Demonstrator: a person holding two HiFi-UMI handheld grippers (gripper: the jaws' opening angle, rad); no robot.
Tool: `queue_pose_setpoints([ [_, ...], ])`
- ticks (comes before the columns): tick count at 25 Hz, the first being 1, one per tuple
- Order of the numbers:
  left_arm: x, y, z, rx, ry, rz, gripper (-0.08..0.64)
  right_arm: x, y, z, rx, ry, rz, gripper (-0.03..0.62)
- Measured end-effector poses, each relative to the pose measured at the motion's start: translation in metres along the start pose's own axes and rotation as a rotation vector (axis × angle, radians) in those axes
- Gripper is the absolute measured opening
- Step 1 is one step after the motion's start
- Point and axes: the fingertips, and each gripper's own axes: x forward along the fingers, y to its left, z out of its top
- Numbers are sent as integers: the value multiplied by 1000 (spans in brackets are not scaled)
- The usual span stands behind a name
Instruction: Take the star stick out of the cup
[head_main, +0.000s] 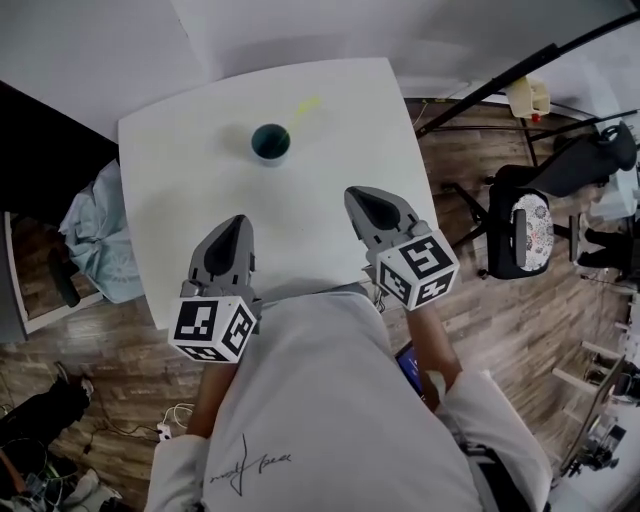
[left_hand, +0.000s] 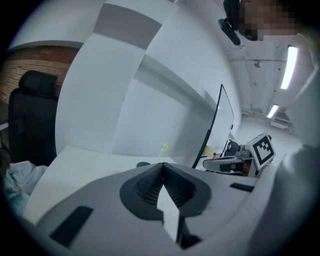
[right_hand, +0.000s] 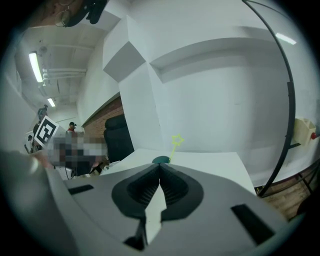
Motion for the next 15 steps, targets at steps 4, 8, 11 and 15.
queue_pose_setpoints([
  [4, 2, 3, 1, -7, 3, -28, 8, 4, -1, -1, -2, 19, 0, 9],
  [8, 7, 7, 4, -15, -5, -62, 8, 12, -2, -1, -2, 28, -4, 9],
  [11, 10, 10, 3, -11, 5, -74, 8, 15, -3, -3, 3, 37, -10, 9],
  [15, 11, 11, 1, -17, 12, -98, 8, 20, -2, -4, 8, 48, -9, 9],
])
